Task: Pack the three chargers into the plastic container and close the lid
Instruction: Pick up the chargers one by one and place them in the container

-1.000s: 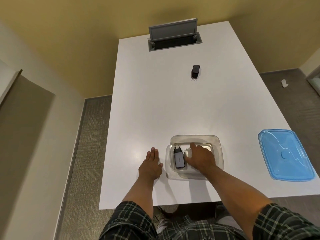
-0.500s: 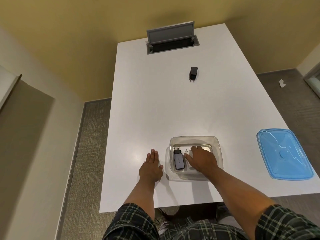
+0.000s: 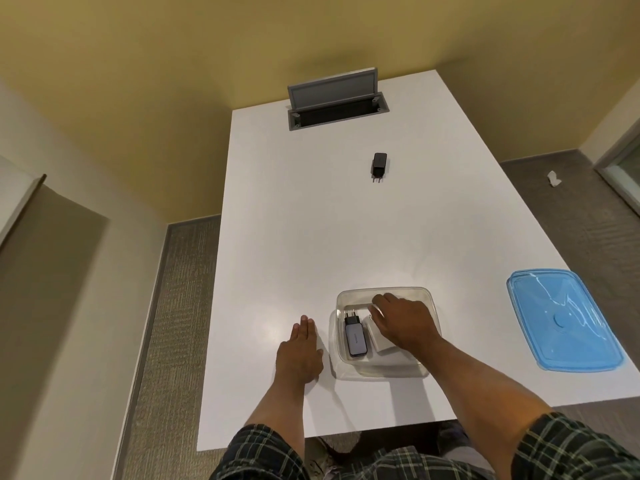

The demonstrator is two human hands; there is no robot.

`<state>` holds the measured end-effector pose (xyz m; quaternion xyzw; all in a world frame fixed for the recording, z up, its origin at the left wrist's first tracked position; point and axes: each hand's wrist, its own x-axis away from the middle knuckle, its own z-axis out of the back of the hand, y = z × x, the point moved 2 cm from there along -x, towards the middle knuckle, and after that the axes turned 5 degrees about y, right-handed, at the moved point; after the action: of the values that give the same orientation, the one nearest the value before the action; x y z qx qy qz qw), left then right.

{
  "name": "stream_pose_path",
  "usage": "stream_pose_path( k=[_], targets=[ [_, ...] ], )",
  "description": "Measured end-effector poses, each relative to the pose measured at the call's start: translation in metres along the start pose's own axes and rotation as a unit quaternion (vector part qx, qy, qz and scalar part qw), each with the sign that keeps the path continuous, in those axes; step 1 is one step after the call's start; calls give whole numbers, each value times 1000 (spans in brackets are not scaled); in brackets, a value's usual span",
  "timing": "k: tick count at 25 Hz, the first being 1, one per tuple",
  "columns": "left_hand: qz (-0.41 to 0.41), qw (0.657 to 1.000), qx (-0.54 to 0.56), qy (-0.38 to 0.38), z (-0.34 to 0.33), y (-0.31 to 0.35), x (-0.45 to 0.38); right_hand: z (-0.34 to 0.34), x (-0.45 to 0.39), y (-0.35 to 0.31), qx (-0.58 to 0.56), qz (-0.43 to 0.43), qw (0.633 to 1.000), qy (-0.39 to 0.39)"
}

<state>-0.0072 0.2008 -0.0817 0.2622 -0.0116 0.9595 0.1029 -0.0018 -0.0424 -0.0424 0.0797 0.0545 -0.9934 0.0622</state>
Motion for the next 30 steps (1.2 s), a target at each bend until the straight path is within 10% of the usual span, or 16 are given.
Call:
stream_pose_path(
  k=[9,30],
  targets=[
    [-48,992,-29,116,41,-1,-23,31,-66,30,41,34,995,78],
    [-112,981,-8,155,122,35,-182,-11,-248,108,25,-100,992,-79]
  ],
)
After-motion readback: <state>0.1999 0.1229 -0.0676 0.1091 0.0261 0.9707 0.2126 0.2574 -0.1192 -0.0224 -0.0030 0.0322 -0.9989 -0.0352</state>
